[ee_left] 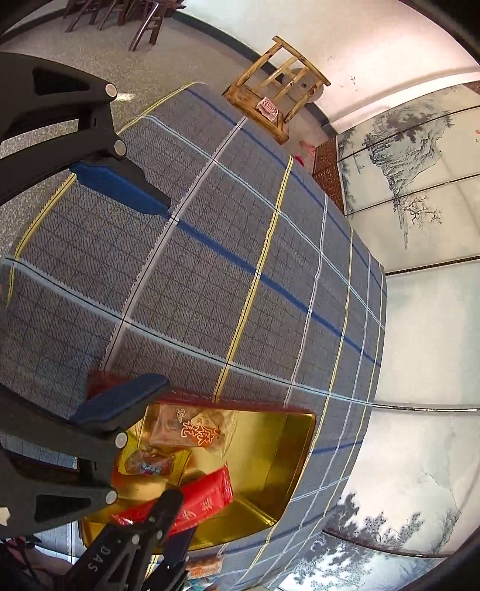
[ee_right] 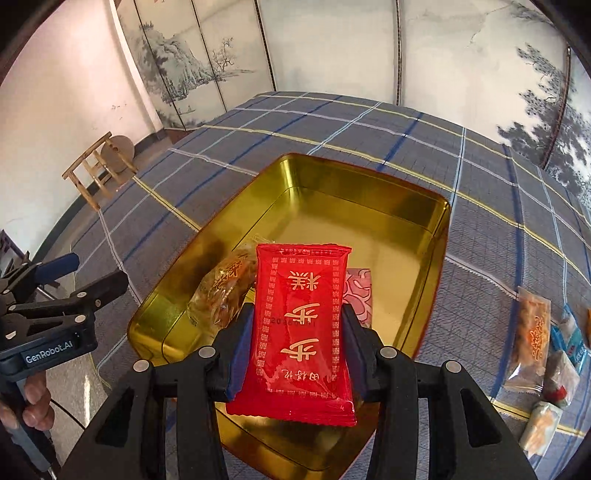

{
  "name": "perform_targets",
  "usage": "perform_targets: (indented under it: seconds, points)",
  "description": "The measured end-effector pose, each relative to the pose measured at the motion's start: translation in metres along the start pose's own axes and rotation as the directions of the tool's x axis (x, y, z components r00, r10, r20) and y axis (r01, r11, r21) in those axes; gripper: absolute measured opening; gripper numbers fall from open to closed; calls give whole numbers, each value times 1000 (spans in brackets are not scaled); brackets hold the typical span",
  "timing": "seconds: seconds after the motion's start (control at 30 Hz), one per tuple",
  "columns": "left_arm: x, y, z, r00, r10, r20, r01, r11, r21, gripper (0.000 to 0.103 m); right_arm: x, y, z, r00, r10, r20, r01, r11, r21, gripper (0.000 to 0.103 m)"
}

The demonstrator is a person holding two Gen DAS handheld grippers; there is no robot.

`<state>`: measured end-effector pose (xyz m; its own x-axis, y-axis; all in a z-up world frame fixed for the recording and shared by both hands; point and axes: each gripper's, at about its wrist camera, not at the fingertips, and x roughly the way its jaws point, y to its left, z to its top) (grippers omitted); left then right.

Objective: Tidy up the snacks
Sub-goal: 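Lower the red packet into the gold tin and open the right gripper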

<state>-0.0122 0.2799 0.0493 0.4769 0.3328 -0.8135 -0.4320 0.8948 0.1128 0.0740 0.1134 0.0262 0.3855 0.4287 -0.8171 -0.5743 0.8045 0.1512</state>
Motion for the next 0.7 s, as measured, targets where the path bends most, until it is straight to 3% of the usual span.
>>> perform_targets:
  seconds: [0.43,0.7]
  points:
    - [-10,4,-4,999,32,15,-32,999,18,86,26,1,14,992,-125,9,125,992,-35,46]
    - [-16,-2,-8,999,48,25,-49,998,42,86,21,3,12,994,-107,30,108,993,-36,49]
